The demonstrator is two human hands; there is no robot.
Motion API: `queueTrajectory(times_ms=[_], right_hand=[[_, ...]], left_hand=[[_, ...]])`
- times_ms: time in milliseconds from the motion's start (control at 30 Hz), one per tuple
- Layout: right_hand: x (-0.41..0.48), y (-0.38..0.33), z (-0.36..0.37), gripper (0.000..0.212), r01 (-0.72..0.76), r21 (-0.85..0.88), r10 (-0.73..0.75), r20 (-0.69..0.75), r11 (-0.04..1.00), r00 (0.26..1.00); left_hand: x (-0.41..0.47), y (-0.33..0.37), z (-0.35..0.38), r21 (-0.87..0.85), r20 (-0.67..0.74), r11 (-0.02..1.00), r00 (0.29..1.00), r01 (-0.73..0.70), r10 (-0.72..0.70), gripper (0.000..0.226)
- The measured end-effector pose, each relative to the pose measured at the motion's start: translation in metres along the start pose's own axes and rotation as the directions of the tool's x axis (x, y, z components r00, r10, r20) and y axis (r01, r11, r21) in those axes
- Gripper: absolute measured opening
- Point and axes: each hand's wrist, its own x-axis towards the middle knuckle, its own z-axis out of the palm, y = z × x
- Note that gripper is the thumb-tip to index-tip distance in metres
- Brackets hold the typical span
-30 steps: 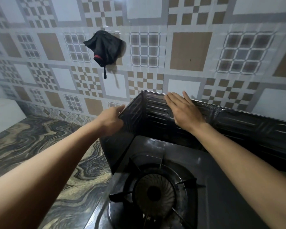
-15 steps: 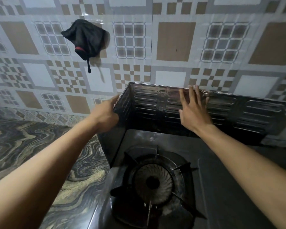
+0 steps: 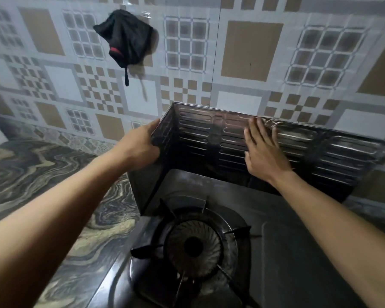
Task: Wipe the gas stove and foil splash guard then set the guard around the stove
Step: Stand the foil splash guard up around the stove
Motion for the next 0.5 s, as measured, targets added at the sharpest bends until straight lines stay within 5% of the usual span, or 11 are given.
queueTrajectory(times_ms=[500], right_hand=[[0.0,-0.003,0.005,0.067,0.01,-0.075,-0.012,-0.026,0.997,1.0]], left_hand=[[-0.003,0.015,-0.005,0.116,-0.038,0.993,0.999,0.022,-0.017,0.076]])
